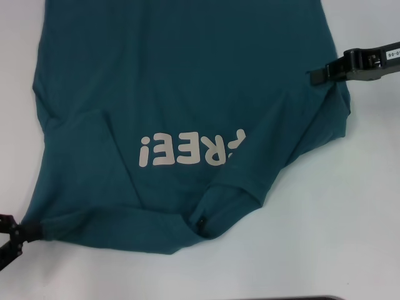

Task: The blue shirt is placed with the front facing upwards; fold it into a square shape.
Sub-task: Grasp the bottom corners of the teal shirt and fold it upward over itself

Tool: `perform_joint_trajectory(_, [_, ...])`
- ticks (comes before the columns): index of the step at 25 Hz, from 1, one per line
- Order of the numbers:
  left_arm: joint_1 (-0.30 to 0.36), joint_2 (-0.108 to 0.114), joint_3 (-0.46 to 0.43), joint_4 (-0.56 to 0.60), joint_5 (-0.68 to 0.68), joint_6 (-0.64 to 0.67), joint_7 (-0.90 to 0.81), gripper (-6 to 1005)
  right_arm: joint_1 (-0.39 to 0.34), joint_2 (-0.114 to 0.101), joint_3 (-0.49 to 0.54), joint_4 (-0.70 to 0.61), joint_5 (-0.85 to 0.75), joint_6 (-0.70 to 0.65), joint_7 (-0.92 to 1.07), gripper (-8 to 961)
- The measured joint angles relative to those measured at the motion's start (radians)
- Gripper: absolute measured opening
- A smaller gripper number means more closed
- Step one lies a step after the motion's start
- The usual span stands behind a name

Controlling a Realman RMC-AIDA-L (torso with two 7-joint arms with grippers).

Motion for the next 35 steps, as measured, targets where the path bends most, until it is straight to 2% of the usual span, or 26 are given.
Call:
perform_joint_trajectory(4, [0.012,0.013,0.005,0.037,-0.019,0.024,0.065,59,0.000,0.000,0.002,0.000,0.000,0.001,0.000,21])
perform_joint_trajectory(7, [0.020,0.007,0.016,0.068,0.009,0.017,0.088,77,0.000,-0.001,0.003,0.000,0.000,0.001,-0.001,21])
perform_joint_trajectory(12, [0.024,0.012,0.002,0.097,0.009,0.008,0.072,132,0.001,-0.001,0.003,0.000,0.000,0.001,-0.002,22])
perform_joint_trajectory(22, [0.041,0.029,0.000,0.105,-0.029,-0.040,0.003,332,0.002,-0.001,0.003,0.000,0.001,0.003,0.001,22])
perform_joint_trajectory(35, [0.023,0.034,0.001,0.121,-0.028,-0.129,-0.088,861,0.002,-0.002,0.003,-0.002,0.001,0.003,0.008,22])
